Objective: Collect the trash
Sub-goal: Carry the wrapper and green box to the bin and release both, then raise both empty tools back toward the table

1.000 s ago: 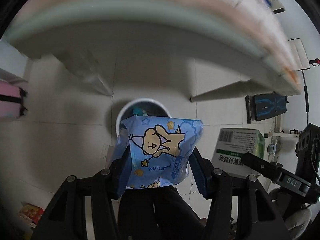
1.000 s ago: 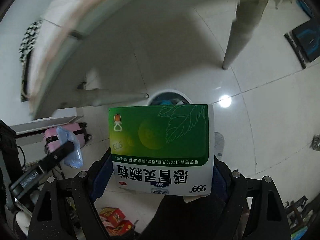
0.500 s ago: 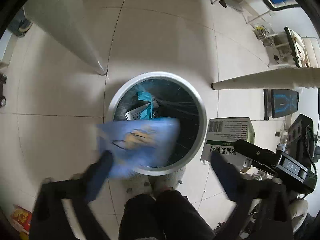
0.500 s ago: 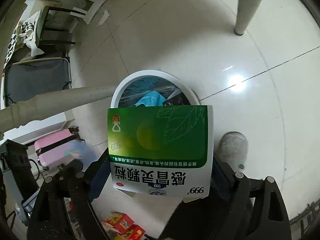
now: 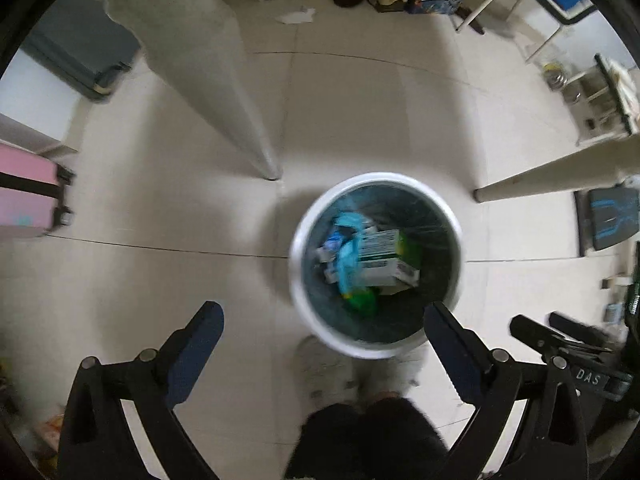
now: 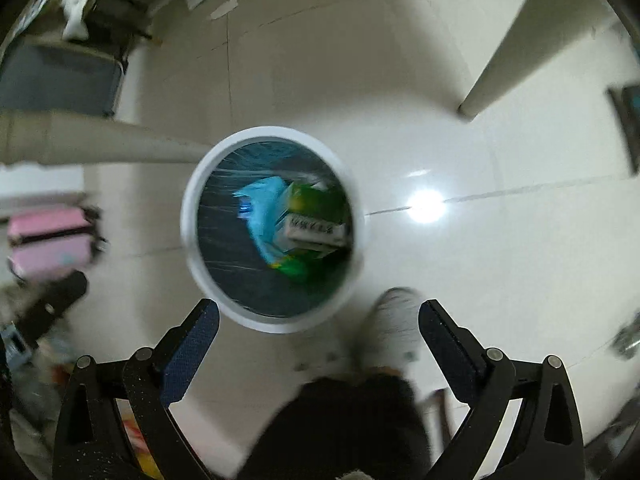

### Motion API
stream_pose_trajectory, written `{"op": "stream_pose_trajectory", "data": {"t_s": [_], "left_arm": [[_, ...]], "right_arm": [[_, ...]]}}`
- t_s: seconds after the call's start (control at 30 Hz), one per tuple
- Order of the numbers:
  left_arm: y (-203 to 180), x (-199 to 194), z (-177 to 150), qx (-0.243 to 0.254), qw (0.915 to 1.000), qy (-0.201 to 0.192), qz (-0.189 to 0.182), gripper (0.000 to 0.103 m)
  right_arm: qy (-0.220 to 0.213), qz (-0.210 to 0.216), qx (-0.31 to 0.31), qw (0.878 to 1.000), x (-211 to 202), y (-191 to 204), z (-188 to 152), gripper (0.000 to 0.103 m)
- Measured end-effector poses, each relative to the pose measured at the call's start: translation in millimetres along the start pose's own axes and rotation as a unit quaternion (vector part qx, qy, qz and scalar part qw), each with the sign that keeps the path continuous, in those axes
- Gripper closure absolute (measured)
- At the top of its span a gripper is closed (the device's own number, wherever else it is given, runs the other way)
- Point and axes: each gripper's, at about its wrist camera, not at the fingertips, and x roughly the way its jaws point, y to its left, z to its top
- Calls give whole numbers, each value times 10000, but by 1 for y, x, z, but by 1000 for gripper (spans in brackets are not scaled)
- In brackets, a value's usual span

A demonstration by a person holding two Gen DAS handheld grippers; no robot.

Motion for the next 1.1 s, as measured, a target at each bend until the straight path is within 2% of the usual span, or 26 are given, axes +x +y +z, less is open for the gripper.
{"op": "stream_pose_trajectory", "data": {"t_s": [0.13,0.4,0.67,0.8,0.97,1.1], "left_arm": [[-1,-25,-10,-59,9999,48,109,1],[-7,-87,-25,-43,9999,47,121,1],[-16,-178,-43,47,9997,11,246,1],[-21,-222,-49,160,9997,-56,179,1],[-24,-287,-52,294,9991,-280,114,1],[-27,-322,-47,334,9979,-510,237,1]], "right_arm": [[-58,-322,-209,9992,-22,9,-9,2],[-228,-467,-370,9980,-96,33,-26,2],[-342,-487,-462,9972,-202,51,-54,2],[-403,-456,-543,9967,-259,60,-70,2],[-554,-402,-567,9960,-341,72,-90,2],[-691,-197,-461,9963,-397,79,-98,2]]}}
